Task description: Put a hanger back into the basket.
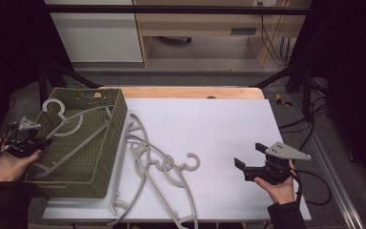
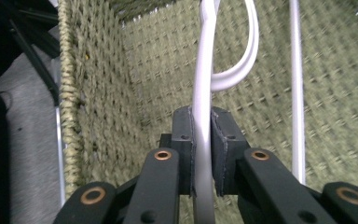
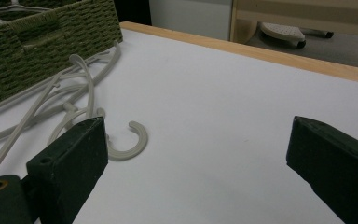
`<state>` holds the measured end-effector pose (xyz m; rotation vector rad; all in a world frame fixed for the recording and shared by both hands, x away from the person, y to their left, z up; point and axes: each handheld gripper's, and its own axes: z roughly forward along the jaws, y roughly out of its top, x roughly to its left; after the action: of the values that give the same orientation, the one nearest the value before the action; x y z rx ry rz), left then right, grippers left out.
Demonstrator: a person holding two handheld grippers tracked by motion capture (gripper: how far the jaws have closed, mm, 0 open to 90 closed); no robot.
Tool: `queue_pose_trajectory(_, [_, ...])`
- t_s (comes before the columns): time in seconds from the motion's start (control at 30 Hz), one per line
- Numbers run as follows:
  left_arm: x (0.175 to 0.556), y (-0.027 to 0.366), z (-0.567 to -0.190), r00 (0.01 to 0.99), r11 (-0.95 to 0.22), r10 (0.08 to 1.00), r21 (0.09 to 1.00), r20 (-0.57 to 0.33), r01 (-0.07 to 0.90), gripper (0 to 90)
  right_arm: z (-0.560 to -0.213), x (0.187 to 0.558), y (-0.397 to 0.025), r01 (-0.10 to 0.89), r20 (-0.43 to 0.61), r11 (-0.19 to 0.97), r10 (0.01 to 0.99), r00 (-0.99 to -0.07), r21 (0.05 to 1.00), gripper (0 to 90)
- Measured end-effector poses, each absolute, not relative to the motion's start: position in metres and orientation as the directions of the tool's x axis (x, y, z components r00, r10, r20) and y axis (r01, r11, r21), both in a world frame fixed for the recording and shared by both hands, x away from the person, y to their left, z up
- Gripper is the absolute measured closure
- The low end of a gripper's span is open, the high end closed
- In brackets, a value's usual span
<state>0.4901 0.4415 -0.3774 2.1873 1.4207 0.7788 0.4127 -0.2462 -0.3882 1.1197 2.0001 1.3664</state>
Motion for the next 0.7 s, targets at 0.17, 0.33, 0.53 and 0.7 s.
queue_pose_trajectory(0.17, [0.488,0.442,-0.374,0.315,-0.373,0.926,0.624,0.207,0.686,74.7,-0.387,0.412,-0.244,0.360,0.064,0.173,0.825,-0.562,0.917,5.6])
queue_pose_trajectory(0.33, [0.476,0.438,-0.362,0.317,-0.335,0.934,0.706,0.163,0.625,64.5,-0.385,0.411,-0.244,0.358,0.069,0.166,0.826,-0.560,0.919,5.6])
queue_pose_trajectory(0.53, [0.463,0.421,-0.346,0.355,-0.287,0.929,0.805,0.102,0.520,50.4,-0.385,0.411,-0.241,0.359,0.072,0.164,0.825,-0.561,0.919,5.7])
queue_pose_trajectory(0.7, [0.449,0.396,-0.333,0.414,-0.207,0.910,0.888,0.021,0.411,41.4,-0.384,0.410,-0.241,0.358,0.076,0.159,0.825,-0.561,0.920,5.8])
